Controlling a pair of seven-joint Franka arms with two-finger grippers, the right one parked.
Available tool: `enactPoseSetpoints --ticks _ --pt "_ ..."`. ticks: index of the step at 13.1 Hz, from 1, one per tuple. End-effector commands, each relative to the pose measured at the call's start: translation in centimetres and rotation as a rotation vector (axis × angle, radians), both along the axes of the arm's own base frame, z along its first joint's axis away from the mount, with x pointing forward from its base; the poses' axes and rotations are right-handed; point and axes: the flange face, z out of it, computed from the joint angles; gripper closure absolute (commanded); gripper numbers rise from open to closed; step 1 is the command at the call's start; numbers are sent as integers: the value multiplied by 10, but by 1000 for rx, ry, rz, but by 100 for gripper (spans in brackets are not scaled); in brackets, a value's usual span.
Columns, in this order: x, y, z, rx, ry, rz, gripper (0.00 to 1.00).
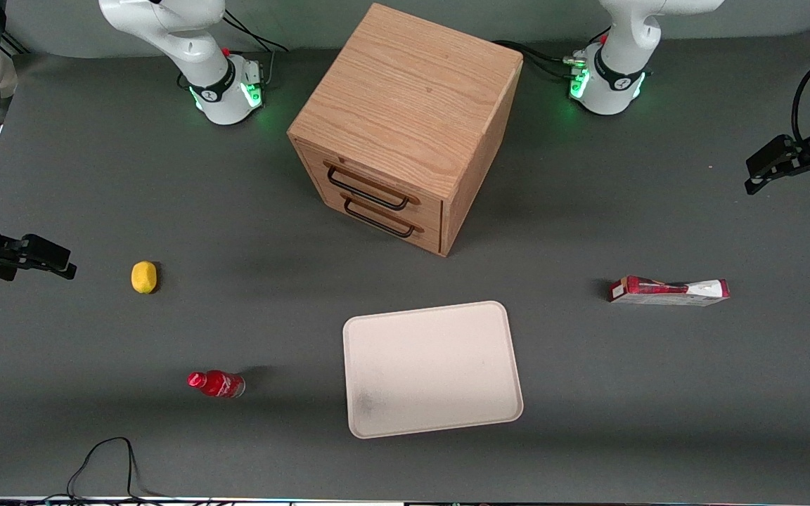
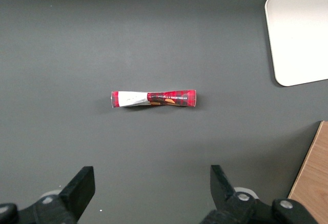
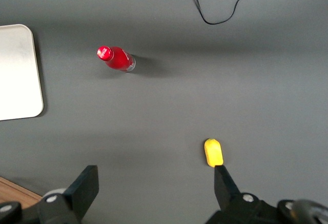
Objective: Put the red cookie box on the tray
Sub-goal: 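Move the left gripper down over the red shortbread box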
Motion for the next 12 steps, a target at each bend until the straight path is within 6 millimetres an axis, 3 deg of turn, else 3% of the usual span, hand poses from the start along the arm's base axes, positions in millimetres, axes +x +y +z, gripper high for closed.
enactPoseSetpoints --ticks 1,3,4,7,8,10,12 --pt "-1 3 1 11 15 11 0" --pt "0 7 -1 14 18 -7 0" --pt "2 8 -5 24 26 -97 0" --pt "13 31 -51 56 115 -488 0" --pt "16 51 -65 83 139 -544 0" --pt "29 68 -89 162 157 -650 0" --pt "35 84 -119 194 185 -892 0"
